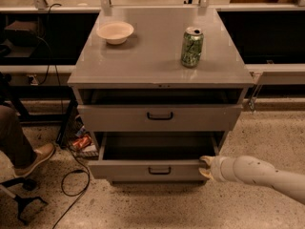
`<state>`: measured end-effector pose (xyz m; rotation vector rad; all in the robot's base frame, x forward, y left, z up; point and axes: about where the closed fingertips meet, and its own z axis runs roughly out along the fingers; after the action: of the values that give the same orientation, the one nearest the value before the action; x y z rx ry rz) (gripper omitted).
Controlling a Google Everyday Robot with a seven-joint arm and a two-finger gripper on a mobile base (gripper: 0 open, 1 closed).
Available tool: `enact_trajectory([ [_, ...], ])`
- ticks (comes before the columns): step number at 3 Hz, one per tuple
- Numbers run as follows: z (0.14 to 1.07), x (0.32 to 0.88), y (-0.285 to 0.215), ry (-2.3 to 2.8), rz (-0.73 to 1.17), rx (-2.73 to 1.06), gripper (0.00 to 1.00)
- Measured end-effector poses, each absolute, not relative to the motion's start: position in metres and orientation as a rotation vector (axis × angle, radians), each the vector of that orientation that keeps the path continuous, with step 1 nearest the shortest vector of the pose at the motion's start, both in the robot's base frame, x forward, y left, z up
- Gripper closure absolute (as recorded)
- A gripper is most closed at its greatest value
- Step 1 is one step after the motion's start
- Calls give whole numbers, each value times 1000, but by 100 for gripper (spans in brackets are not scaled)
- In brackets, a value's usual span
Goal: Open middle drawer
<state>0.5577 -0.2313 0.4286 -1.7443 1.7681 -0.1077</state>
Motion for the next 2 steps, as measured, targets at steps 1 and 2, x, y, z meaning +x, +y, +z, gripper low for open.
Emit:
enact_trajectory([
  [1, 429, 555, -232, 1772, -110, -1740, 100],
  [2, 429, 529, -235, 1811, -122, -1696, 100],
])
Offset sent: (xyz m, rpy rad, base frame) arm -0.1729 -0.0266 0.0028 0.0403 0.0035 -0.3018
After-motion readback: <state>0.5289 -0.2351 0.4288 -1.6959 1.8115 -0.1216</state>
